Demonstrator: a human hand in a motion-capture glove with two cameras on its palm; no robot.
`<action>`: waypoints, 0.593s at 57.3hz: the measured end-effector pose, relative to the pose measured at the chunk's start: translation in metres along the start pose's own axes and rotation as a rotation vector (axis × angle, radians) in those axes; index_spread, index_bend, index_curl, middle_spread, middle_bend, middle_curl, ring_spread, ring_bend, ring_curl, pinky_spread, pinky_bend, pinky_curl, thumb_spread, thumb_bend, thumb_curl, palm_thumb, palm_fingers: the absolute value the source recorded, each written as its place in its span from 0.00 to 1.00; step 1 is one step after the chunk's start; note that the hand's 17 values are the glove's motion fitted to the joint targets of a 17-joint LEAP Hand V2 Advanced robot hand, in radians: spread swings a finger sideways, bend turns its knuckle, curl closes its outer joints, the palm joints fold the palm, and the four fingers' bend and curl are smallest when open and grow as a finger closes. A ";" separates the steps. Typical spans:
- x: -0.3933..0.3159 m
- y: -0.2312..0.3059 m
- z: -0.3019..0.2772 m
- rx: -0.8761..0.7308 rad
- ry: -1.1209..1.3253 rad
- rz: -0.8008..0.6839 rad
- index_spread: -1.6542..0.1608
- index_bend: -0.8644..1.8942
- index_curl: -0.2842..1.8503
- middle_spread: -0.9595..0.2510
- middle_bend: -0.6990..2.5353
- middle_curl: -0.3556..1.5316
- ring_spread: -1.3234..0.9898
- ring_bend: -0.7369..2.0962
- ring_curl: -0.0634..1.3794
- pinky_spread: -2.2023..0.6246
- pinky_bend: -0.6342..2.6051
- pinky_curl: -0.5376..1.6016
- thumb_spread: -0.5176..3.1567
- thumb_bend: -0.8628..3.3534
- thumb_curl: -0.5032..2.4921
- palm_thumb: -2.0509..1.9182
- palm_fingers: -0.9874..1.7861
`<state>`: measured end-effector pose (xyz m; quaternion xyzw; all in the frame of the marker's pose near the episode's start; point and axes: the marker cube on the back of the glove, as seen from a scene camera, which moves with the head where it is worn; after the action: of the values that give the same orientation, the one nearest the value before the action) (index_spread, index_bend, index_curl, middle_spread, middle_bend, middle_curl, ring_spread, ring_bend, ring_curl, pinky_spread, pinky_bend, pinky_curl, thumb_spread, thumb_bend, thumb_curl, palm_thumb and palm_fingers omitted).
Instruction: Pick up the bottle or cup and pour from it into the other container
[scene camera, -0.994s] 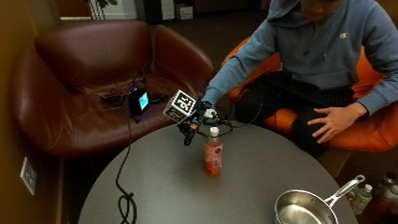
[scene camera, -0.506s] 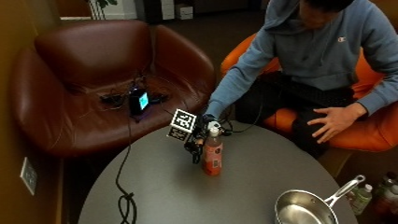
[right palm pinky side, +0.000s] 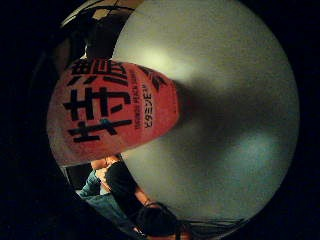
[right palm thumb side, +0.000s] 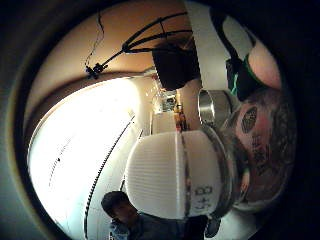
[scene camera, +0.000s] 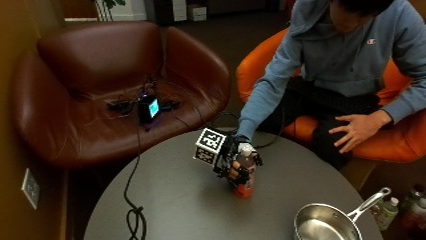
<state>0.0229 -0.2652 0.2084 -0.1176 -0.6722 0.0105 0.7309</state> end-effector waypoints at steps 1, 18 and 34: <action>0.000 0.000 0.002 0.001 0.000 0.003 0.74 0.41 0.31 0.67 0.34 0.40 0.48 0.41 0.28 0.82 0.24 0.36 0.29 0.20 0.35 0.78 0.68; -0.020 -0.009 0.028 0.035 0.065 0.067 0.76 0.40 0.34 0.68 0.33 0.42 0.47 0.39 0.29 0.79 0.24 0.35 0.24 0.20 0.38 0.79 0.70; -0.082 -0.003 0.031 0.030 0.392 0.108 0.77 0.38 0.35 0.69 0.31 0.43 0.47 0.38 0.31 0.76 0.24 0.36 0.22 0.20 0.40 0.79 0.72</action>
<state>-0.0156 -0.2771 0.1310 -0.1425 -0.5097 0.0367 0.8477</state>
